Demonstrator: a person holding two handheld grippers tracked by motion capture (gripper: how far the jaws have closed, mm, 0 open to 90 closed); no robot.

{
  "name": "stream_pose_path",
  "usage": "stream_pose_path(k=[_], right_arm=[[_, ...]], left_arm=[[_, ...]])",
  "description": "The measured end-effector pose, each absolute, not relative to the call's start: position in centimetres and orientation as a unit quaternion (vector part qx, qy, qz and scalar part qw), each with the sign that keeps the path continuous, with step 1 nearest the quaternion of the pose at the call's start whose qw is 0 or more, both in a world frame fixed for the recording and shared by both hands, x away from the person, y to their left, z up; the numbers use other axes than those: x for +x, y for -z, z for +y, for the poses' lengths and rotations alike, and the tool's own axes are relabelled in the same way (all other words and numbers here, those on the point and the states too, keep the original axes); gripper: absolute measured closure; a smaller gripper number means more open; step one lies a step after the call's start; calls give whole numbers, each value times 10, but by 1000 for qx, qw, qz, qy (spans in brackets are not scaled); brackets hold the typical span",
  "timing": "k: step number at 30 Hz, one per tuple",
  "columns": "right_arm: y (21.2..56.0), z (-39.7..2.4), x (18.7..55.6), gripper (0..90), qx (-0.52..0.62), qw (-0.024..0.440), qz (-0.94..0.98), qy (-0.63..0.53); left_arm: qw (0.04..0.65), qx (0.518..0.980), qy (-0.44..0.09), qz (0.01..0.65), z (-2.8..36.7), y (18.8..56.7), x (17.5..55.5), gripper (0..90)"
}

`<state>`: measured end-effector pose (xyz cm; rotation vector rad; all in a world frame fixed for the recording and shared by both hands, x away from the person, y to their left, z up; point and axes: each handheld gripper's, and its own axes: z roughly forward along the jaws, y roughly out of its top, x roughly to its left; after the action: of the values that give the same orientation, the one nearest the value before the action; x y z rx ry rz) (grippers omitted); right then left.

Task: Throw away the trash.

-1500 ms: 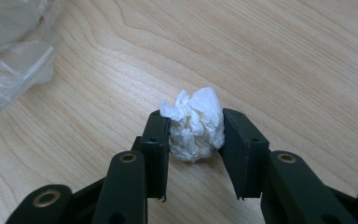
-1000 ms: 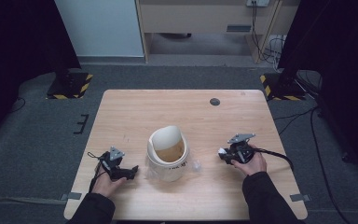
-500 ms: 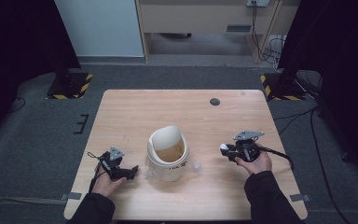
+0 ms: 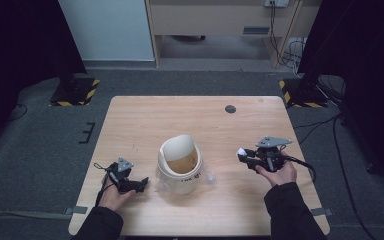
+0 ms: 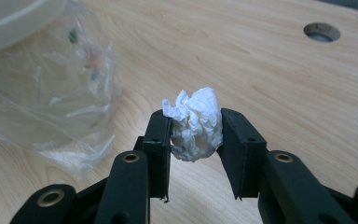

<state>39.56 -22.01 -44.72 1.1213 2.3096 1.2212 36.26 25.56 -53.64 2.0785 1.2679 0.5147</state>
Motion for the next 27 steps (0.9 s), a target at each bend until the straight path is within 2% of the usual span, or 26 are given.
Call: stream_pose_path(k=[18,27], right_arm=[[395,-242,382,644,384,170,744,-519],[371,-237,370,646,363,167,727,-559]], left_arm=[[321,791,-196,483,256,536,363,0],[321,791,-196,483,256,536,363,0]])
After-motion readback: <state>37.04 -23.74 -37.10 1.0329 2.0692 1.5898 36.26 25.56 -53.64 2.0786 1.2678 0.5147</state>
